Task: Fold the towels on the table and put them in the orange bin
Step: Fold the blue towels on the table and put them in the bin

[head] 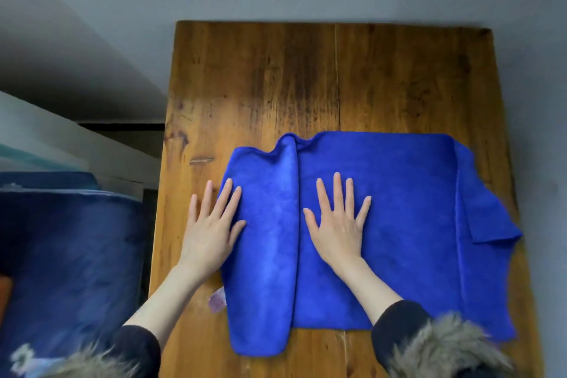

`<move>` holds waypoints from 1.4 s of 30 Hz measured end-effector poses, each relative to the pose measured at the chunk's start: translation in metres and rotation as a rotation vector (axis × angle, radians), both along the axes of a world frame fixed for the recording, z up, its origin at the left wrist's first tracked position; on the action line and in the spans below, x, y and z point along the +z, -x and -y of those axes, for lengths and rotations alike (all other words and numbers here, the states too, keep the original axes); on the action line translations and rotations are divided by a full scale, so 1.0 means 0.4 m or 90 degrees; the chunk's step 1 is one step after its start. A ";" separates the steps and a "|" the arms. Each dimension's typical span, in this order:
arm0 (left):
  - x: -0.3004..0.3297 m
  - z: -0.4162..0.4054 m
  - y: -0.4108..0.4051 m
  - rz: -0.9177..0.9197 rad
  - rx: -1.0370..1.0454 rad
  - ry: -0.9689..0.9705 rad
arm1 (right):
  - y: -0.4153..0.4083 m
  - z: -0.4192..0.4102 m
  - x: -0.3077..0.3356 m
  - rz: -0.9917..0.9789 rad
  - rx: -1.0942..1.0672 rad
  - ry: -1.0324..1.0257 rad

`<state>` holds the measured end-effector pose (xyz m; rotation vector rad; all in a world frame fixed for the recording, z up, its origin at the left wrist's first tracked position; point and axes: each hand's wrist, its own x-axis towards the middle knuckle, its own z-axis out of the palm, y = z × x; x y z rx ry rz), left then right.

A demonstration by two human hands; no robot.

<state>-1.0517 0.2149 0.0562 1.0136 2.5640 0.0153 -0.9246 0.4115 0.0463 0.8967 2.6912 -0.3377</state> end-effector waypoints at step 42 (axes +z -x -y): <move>-0.004 -0.060 0.246 -0.118 0.038 -0.248 | -0.002 0.021 -0.048 -0.045 -0.028 -0.124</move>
